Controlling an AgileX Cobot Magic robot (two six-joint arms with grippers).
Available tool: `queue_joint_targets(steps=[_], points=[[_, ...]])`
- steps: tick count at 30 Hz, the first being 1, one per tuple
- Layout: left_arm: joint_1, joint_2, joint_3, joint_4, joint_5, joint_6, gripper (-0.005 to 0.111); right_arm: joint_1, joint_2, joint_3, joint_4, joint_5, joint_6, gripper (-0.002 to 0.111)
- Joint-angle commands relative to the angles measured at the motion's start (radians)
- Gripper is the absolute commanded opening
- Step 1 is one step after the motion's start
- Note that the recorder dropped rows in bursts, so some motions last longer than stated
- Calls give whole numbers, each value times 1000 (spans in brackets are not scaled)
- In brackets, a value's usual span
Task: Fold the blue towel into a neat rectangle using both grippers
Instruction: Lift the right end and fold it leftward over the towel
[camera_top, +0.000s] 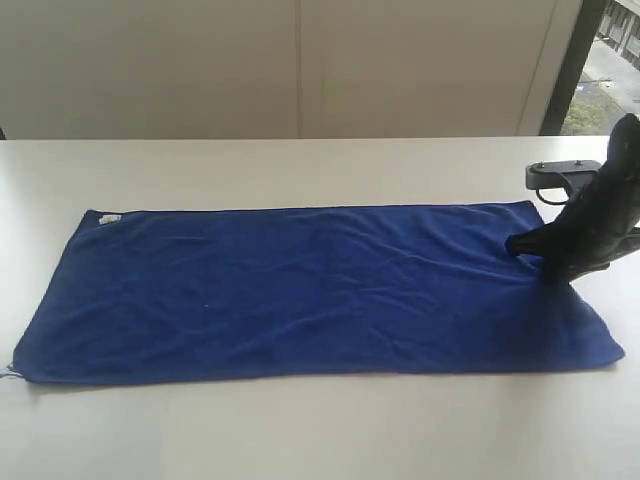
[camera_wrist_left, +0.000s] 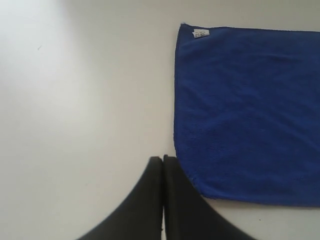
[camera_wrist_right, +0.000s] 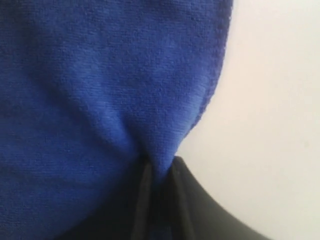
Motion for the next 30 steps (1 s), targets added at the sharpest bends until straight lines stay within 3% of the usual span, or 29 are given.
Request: queue_joint_targets(steps=[1,30], points=[[4,0,-6,5,-1,-10,0,4,-43,3,-13,25,-8,6],[4,0,-6,5,-1,-10,0,354,-65,-259,-16,152,37,5]])
